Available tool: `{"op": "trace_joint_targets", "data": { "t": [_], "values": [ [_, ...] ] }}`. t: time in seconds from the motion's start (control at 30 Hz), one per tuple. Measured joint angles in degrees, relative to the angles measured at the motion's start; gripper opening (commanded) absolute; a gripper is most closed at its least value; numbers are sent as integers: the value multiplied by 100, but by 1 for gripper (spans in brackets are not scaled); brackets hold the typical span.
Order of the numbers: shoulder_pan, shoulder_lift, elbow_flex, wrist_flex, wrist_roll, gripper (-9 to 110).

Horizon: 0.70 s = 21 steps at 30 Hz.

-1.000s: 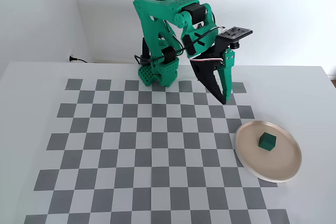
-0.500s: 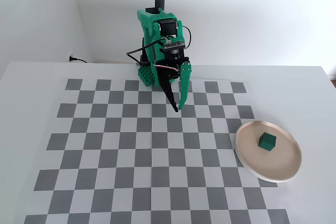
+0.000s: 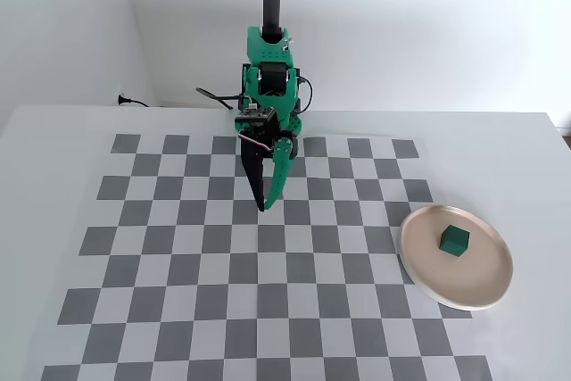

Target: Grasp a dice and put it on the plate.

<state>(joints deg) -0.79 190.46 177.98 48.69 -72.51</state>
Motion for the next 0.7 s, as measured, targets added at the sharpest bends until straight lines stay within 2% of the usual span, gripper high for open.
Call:
{"op": "trace_joint_targets", "data": {
  "t": [0.13,0.33,0.5,0.7],
  "values": [
    [202,0,18,44,246,-4],
    [308,0,18,35,1846,-4],
    [343,0,18,-35,2637,-4],
    [809,0,18,-281,5133,-4]
  ]
}}
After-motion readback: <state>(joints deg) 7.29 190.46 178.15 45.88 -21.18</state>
